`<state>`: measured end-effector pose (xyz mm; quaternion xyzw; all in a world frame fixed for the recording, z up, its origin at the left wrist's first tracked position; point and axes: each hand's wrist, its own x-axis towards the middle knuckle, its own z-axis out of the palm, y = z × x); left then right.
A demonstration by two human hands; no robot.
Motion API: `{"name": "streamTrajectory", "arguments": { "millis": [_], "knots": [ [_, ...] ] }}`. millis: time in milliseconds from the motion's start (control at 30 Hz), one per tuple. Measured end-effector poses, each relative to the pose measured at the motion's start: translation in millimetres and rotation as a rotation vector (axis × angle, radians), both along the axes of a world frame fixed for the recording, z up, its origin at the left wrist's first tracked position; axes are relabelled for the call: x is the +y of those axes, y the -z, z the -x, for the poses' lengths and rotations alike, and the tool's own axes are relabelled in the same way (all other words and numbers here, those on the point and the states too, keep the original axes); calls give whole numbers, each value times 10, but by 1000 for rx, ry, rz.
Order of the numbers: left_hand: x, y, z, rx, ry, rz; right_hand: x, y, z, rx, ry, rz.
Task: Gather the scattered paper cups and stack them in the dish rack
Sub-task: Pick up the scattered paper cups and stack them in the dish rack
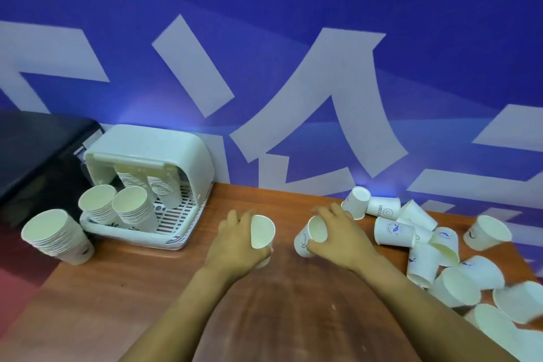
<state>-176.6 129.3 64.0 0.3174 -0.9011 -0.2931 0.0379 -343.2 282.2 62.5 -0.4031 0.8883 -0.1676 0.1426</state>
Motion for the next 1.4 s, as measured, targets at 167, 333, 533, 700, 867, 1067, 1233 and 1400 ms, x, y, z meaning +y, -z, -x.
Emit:
{"name": "streamTrajectory", "arguments": {
  "millis": [167,333,533,700,867,1067,1233,1400],
  "knots": [
    [-208,-58,-261,4,78,-9,-123,-41,-304,-28,33,29],
    [-684,-118,-542,35,119,2,-431,-219,-655,-102,148,125],
    [-1184,-67,-958,19,155,-35,-979,-298,-1260,-5,145,67],
    [-1559,39,-1387,14,146,-97,-1352,-246,-1693,21,136,40],
    [-1799,13,-1599,46,102,-103,-1559,-162,-1915,15,69,-13],
    [-1919,-1,-1728,26,-6,-49,-1762,-98,-1808,-102,42,40],
    [-2172,-114,-1796,43,-46,-13,-2041,-45,-1825,-148,15,72],
    [-2476,-286,-1855,75,-73,30,-2245,-126,-1953,-136,-31,55]
  ]
}}
